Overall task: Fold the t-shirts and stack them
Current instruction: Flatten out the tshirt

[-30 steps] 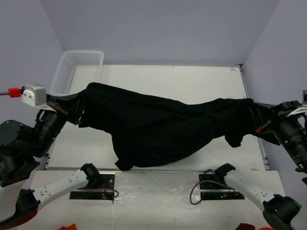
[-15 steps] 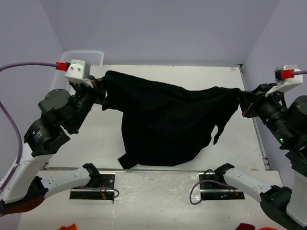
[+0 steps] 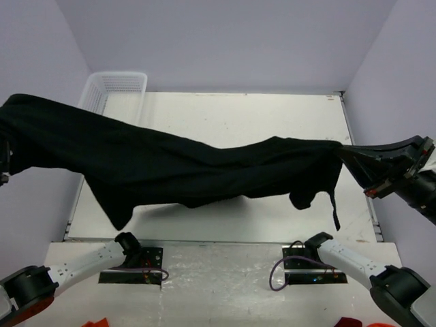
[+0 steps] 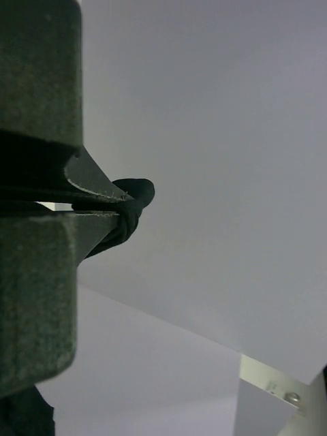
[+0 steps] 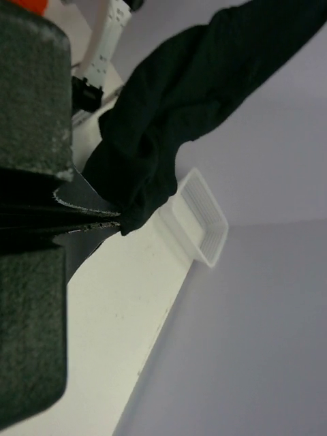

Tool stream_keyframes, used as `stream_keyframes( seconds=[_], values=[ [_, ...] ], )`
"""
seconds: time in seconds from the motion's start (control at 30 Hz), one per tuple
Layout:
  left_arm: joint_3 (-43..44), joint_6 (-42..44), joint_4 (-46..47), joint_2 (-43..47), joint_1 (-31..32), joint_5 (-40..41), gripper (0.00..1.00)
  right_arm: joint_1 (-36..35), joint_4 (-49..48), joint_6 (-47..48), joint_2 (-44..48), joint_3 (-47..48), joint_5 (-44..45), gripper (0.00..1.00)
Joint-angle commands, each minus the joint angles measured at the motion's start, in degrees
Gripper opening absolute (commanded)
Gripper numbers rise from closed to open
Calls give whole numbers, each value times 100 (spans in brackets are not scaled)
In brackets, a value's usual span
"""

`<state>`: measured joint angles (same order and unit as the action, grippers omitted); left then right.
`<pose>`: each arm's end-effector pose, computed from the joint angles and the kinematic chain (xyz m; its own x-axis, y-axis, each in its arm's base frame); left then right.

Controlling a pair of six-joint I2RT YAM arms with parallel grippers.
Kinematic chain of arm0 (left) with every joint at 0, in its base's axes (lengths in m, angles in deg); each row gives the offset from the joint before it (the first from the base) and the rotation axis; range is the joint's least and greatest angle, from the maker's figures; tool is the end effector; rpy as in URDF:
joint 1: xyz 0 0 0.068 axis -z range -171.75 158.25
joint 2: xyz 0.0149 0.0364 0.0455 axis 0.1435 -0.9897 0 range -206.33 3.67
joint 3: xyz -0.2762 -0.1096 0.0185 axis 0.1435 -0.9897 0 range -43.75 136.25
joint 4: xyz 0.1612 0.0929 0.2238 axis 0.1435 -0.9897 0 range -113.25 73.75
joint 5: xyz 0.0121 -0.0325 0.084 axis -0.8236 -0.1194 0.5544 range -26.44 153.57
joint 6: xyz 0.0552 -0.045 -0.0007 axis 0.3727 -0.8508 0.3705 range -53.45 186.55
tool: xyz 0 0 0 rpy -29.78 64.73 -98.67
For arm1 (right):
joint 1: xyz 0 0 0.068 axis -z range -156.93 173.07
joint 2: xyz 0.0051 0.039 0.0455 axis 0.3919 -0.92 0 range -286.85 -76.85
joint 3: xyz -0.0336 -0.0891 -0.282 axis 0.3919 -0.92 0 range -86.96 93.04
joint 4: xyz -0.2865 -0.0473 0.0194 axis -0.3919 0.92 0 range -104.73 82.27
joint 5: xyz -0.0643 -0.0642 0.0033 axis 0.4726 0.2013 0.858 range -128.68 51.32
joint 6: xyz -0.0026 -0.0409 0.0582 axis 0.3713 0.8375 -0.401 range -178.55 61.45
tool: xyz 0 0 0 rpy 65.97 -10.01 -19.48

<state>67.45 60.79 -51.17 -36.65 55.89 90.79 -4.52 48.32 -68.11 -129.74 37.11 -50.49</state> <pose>-0.0240 0.0661 0.6557 0.3528 -0.5193 -0.7784 0.4453 0.8248 -0.3485 0.0012 0.0141 0.6439 0.0186 0.1932 -0.9810 -0.6450 0.7520 0.1358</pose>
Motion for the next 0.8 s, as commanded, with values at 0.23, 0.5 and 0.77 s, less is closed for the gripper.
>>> stream_keyframes(
  seconds=[0.23, 0.5, 0.77],
  values=[
    [1079, 830, 265, -863, 26, 11, 0, 17, -829, -107, -91, -199, -2992, 0],
    [1300, 1428, 1074, -1971, 176, 82, 0, 26, -943, -81, -205, -155, -3968, 0],
    [1534, 1823, 1707, -3040, 176, -15, 0, 26, -1225, -73, -398, -357, -4250, 0]
  ],
)
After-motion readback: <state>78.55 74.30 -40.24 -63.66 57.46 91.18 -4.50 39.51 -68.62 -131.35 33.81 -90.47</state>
